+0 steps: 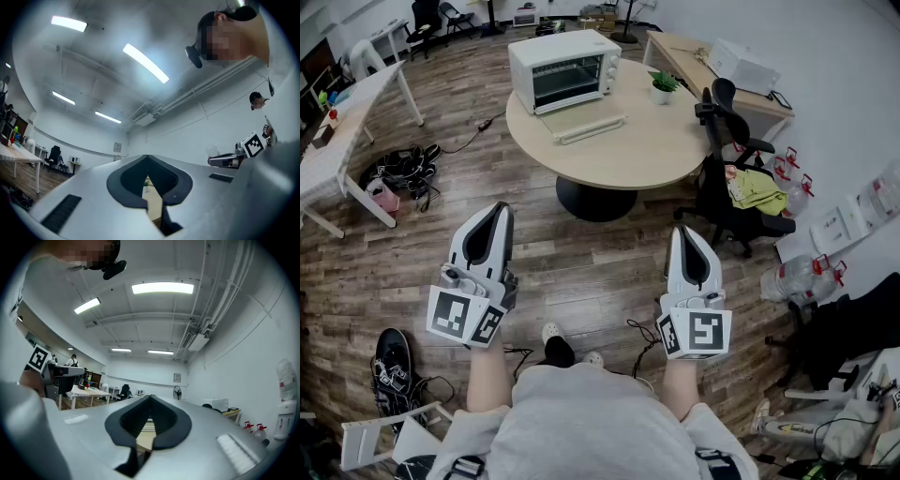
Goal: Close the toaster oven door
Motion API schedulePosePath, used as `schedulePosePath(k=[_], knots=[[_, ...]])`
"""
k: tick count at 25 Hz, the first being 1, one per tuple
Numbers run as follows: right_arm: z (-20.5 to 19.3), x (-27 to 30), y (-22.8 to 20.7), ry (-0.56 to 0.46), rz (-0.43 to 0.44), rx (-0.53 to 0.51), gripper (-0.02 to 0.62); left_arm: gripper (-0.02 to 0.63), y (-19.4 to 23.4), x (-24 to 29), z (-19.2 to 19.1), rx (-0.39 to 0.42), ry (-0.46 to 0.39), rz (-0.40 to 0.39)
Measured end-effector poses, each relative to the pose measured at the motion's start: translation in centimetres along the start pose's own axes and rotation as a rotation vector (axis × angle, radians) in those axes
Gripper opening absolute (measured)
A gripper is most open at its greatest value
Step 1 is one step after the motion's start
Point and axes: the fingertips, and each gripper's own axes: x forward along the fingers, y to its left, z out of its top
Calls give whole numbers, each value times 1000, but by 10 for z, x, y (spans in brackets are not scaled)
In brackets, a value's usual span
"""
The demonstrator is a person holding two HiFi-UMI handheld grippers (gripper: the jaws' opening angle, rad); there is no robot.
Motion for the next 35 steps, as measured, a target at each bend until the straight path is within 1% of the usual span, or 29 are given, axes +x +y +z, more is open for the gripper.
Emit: schedulePosePath(k=[10,19,24,31,35], knots=[[-3,25,3,-8,-10,7,11,8,17,16,-4,4,-1,-9],[-9,69,12,-28,-7,43,12,8,53,41,-11,3,-17,-26],[-11,96,19,-37,-27,41,12,8,81,56,-12,0,-28,-35],[-15,127,26,-44,-61,43,12,8,111,78,-16,-5,-35,-72],[-19,139,34,-32,-59,19,11,8,124,83,-22,-13,-28,-84]])
